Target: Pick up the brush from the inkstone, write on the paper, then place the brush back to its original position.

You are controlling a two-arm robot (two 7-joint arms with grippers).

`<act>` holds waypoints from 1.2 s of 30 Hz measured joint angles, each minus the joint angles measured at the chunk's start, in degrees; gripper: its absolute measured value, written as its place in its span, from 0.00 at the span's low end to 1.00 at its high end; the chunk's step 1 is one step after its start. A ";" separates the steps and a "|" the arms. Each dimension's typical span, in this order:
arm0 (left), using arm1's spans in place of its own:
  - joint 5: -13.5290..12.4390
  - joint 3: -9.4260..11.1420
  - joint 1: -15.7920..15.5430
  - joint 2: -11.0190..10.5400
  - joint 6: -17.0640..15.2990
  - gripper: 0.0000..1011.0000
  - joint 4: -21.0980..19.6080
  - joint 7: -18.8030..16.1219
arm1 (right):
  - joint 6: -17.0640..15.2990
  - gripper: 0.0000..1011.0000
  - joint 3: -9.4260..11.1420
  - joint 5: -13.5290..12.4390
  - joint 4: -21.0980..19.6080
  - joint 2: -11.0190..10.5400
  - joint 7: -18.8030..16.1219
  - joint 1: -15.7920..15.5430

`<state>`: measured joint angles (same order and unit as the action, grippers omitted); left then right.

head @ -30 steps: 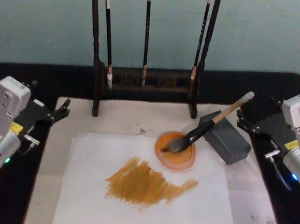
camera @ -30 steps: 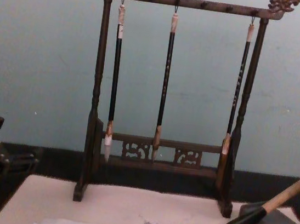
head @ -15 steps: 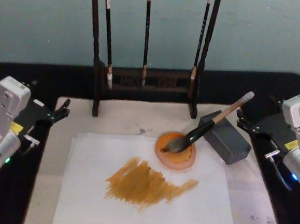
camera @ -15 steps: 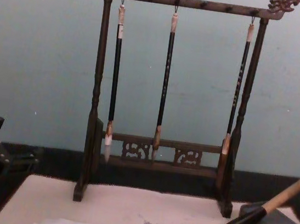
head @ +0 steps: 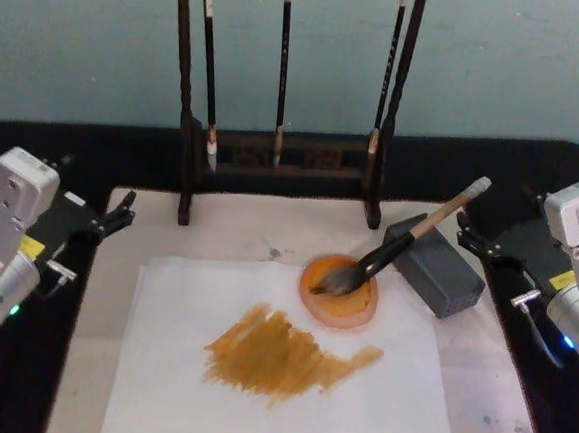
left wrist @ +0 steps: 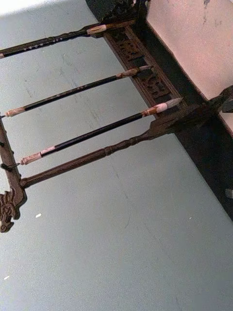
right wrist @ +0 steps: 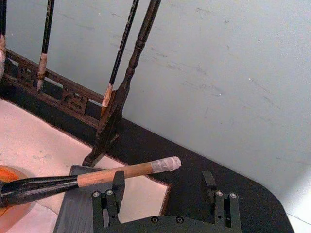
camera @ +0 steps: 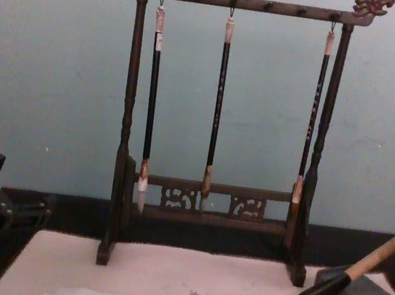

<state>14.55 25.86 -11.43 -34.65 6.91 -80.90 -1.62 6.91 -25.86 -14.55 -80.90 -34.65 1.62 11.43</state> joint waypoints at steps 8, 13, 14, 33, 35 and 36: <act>0.00 0.00 0.00 0.00 0.00 1.00 0.00 0.00 | 0.00 0.99 0.00 0.00 0.00 0.00 0.00 0.00; 0.00 0.00 0.00 0.00 0.00 1.00 0.00 0.00 | -0.02 0.99 0.07 -0.03 -0.02 0.02 -0.05 -0.03; 0.00 0.00 0.00 0.00 0.00 1.00 0.00 0.00 | -0.44 0.99 1.29 -2.35 -0.49 0.37 -1.07 -0.59; 0.00 0.00 0.00 0.00 0.00 1.00 0.00 0.00 | -25.81 0.99 24.29 -51.72 -8.06 9.43 -9.17 -10.53; 0.00 0.00 0.00 0.00 0.00 1.00 0.00 0.00 | -27.60 0.99 25.30 -54.93 -7.99 10.08 -9.24 -10.72; 0.00 0.00 0.00 0.00 0.00 1.00 0.00 0.00 | -28.42 0.99 25.71 -56.39 -7.83 10.34 -9.30 -10.74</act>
<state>14.55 25.86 -11.43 -34.65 6.91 -80.90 -1.62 -21.52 -0.16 -70.93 -88.73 -24.31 -7.68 0.69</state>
